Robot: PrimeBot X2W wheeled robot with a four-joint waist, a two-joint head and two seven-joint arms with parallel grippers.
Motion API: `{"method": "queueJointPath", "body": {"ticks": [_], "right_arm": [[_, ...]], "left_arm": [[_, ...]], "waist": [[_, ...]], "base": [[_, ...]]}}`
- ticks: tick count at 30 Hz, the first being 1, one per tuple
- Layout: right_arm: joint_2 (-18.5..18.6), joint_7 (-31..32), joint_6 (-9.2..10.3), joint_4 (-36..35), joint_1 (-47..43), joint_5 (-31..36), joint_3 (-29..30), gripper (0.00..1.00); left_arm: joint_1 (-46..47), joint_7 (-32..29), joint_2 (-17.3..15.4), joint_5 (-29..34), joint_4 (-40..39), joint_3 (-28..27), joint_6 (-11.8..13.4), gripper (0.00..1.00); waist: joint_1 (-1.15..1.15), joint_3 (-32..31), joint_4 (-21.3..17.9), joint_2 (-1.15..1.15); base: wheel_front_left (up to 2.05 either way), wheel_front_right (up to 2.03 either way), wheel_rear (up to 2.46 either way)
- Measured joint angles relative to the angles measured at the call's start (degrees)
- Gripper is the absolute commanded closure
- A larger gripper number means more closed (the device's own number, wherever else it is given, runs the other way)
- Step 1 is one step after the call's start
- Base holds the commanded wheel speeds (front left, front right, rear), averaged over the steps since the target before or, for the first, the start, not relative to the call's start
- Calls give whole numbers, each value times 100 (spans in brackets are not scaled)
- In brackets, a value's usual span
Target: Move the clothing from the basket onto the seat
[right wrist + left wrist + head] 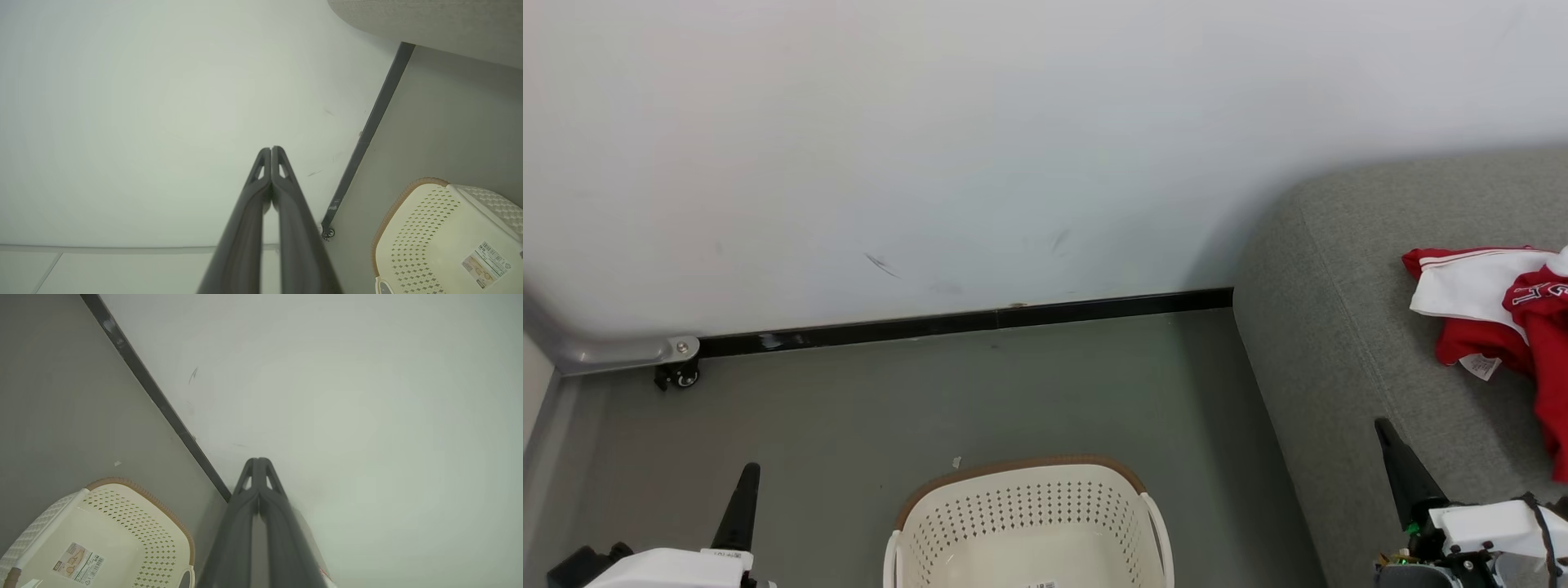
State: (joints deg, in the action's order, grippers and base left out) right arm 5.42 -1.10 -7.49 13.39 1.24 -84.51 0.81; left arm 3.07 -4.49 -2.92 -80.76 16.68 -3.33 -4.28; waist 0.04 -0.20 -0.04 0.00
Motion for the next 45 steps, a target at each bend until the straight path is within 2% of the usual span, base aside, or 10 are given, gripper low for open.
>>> {"method": "queueJointPath", "body": {"ticks": [15, 45], "right_arm": [[67, 180, 0, 86, 175, -1205, 47, 100], [69, 220, 0, 142, 174, -1263, 71, 100]], "left_arm": [[79, -245, 97, -1049, -22, -186, -271, 100], [100, -248, 103, -1061, -62, -181, -275, 100]], "waist": [[-1, 35, 6, 0], [-2, 36, 4, 0]], "base": [[0, 0, 0], [0, 0, 0]]}}
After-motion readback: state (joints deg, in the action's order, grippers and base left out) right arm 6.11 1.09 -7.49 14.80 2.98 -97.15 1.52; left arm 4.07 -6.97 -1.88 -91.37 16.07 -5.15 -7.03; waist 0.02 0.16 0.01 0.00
